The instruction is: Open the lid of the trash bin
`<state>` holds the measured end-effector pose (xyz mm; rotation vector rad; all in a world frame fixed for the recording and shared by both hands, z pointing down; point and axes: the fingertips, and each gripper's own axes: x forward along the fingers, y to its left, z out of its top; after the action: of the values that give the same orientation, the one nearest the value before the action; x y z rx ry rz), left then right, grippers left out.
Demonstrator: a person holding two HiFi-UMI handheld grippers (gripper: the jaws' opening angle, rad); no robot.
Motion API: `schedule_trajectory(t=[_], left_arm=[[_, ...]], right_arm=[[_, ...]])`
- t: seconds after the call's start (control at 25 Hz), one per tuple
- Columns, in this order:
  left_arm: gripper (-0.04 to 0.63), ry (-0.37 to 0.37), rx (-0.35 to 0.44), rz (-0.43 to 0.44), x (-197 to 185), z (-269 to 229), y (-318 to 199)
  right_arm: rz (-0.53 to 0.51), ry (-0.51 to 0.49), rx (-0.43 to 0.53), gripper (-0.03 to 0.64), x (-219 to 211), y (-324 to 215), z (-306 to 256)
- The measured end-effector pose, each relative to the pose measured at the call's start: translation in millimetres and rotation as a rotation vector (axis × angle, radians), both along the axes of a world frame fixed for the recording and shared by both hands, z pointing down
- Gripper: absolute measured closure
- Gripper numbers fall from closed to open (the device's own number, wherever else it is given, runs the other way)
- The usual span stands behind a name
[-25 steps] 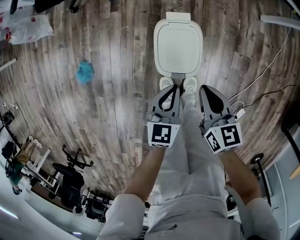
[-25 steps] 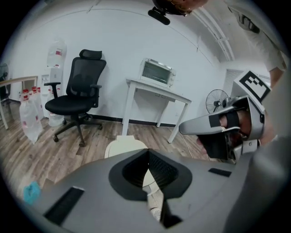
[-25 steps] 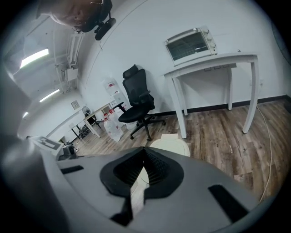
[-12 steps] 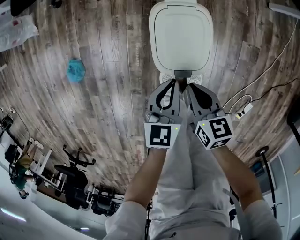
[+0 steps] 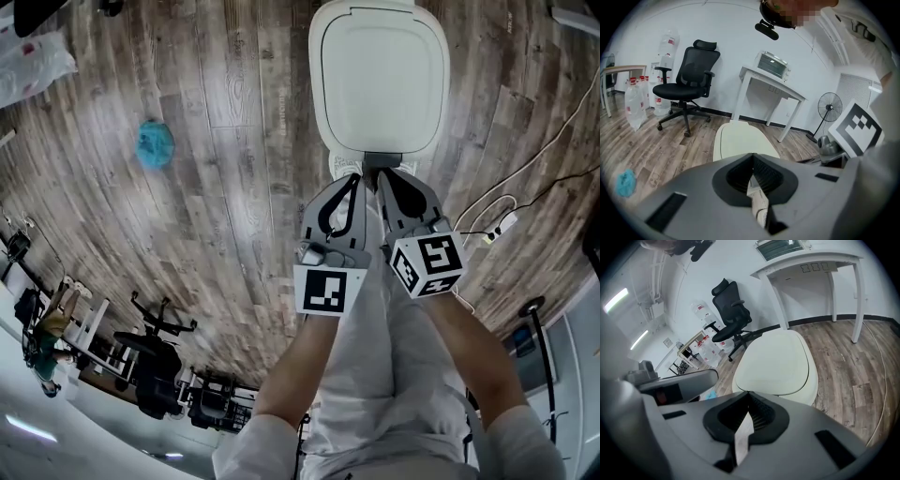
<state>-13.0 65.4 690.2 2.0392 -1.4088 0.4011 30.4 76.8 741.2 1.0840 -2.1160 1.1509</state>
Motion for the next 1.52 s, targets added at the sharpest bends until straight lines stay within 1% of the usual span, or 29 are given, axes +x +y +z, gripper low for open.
schedule_trajectory(t=[0.44, 0.56, 0.76, 0.92, 1.24, 1.52], left_arm=[[0.597, -0.001, 0.01, 0.0, -7, 1, -5], [0.597, -0.002, 0.02, 0.002, -8, 0, -5], [0.597, 0.0, 0.011, 0.009, -10, 2, -1], [0.597, -0.002, 0.018, 0.02, -11, 2, -1], [0.597, -0.003, 0.014, 0.02, -13, 2, -4], [0.597, -0.003, 0.017, 0.019, -13, 3, -7]], right_arm=[[0.005, 0.032, -0.02, 0.6, -6, 2, 20], [0.016, 0.04, -0.026, 0.6, -3, 3, 23], [0.031, 0.047, -0.032, 0.601, -2, 5, 25], [0.027, 0.052, -0.027, 0.6, -3, 5, 26], [0.005, 0.04, -0.027, 0.601, -5, 9, 28], [0.024, 0.028, -0.023, 0.6, -4, 11, 28]])
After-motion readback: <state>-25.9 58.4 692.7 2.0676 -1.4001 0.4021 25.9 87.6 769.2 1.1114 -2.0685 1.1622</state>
